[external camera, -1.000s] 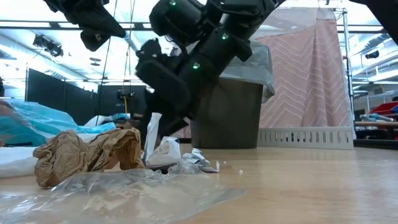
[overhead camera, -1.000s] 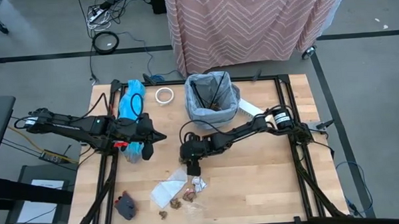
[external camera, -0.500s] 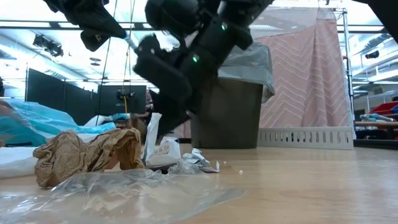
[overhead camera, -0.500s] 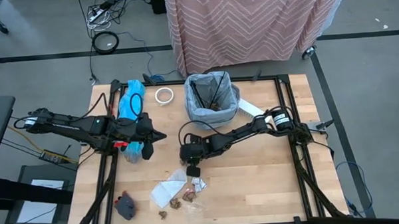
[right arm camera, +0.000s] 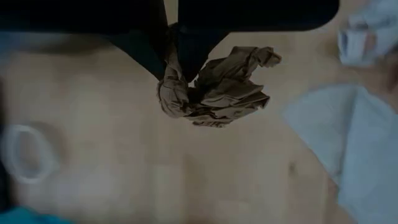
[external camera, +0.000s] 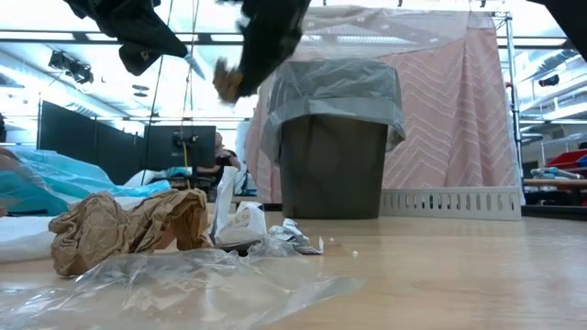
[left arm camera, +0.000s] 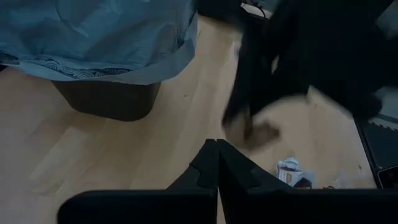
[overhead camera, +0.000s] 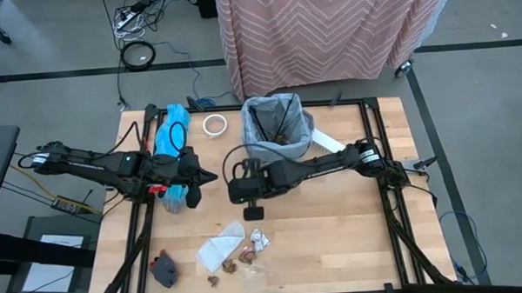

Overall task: Place trash/remove bag and relplace
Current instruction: Put the brown napkin into the trash bin, then put the white tissue into the trash bin

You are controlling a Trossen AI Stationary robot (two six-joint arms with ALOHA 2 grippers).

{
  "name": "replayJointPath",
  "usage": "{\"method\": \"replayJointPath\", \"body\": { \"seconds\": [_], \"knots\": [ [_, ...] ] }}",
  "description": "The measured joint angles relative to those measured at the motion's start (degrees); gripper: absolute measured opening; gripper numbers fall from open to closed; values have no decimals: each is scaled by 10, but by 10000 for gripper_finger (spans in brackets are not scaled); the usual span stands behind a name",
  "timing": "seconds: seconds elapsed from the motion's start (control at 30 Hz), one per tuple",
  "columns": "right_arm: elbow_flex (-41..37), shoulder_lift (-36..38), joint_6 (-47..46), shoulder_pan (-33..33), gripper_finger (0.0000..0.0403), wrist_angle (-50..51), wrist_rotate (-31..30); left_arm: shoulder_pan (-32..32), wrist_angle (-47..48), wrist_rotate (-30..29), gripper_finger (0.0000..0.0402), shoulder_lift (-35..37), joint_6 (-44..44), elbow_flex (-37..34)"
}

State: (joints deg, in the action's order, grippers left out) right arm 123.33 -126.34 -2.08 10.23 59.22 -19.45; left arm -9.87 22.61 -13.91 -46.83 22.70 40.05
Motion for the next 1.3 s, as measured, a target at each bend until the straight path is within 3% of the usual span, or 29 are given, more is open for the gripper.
{"method": "replayJointPath", "body": {
  "seconds": [0.17, 0.5, 0.83, 0.97, 1.17, 1.3],
  "knots": [
    [119, 2, 28, -2, 1, 138, -32, 0, 0, -4, 6, 0, 0, 0],
    [76, 124, 55, -57, 0, 224, -109, 0, -3, -57, 6, -5, 1, 0],
    [68, 127, 137, -201, 7, 228, -20, 1, -21, -49, 6, -62, 23, 0],
    [67, 121, 171, -246, 67, 259, 32, 1, -34, -11, 7, -80, 15, 0],
    [68, 125, 184, -266, 229, 309, 50, 1, -34, 49, 38, -79, 31, 2],
    [68, 125, 173, -252, 319, 308, 56, 0, -16, 128, 63, -84, 53, 18]
  ]
}}
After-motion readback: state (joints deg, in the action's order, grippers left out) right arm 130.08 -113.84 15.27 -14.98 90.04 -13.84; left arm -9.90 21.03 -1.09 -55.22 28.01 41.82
